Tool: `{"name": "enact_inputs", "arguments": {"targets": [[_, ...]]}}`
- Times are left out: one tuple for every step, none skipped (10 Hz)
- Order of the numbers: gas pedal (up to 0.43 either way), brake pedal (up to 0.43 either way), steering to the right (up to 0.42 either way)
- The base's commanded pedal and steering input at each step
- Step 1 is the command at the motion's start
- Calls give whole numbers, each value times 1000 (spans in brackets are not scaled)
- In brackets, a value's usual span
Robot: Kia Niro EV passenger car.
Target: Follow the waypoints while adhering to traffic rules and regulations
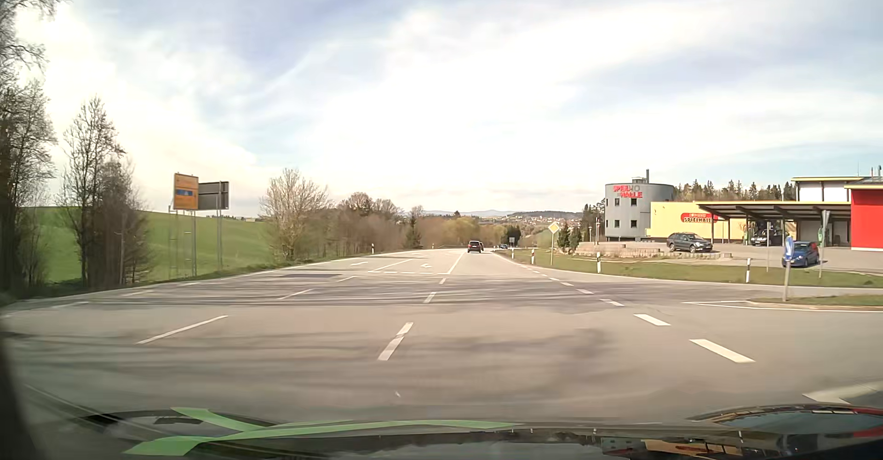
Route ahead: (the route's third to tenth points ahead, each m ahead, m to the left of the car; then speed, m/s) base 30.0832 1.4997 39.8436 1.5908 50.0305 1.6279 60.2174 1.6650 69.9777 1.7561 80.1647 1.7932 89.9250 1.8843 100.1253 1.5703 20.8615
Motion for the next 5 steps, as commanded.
{"name": "enact_inputs", "arguments": {"targets": [[118,0,1],[110,0,1],[110,0,1],[98,0,1],[87,0,1]]}}
